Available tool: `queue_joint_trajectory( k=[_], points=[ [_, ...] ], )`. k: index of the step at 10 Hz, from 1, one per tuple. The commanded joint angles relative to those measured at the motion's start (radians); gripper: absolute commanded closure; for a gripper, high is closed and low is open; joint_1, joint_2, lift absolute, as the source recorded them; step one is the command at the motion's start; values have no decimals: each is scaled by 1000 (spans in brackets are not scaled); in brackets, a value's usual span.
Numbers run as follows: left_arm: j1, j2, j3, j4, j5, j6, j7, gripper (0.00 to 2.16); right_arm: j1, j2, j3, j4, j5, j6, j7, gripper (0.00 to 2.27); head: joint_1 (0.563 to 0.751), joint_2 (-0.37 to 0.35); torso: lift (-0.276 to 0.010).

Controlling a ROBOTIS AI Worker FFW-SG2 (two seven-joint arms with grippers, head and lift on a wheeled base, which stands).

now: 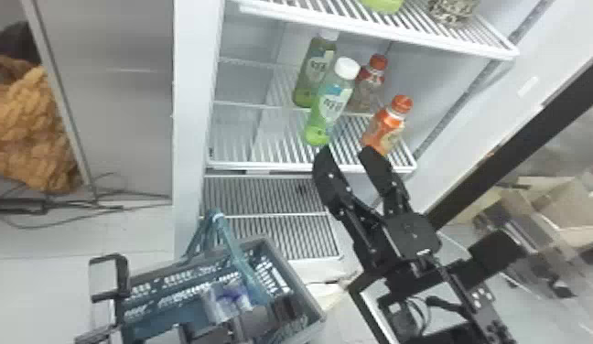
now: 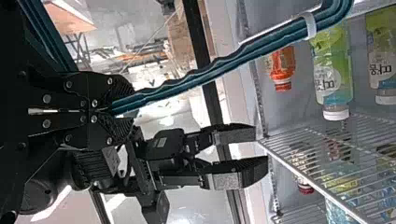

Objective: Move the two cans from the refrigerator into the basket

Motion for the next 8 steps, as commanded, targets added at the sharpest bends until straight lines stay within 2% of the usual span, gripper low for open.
queue_joint_trajectory(
  k=[1, 4, 8],
  points=[
    [2, 1, 0, 0, -1, 0, 0, 1202, 48, 10, -3, -33, 36, -19, -32, 415, 695, -350, -276],
    [4, 1, -4, 0, -3, 0, -2, 1202, 112, 33, -21, -65, 84, -19, -74, 414, 695, -350, -276],
    [4, 1, -6, 0, -3, 0, -2, 1202, 117, 37, -25, -58, 92, -39, -80, 403, 695, -350, -276]
  ],
)
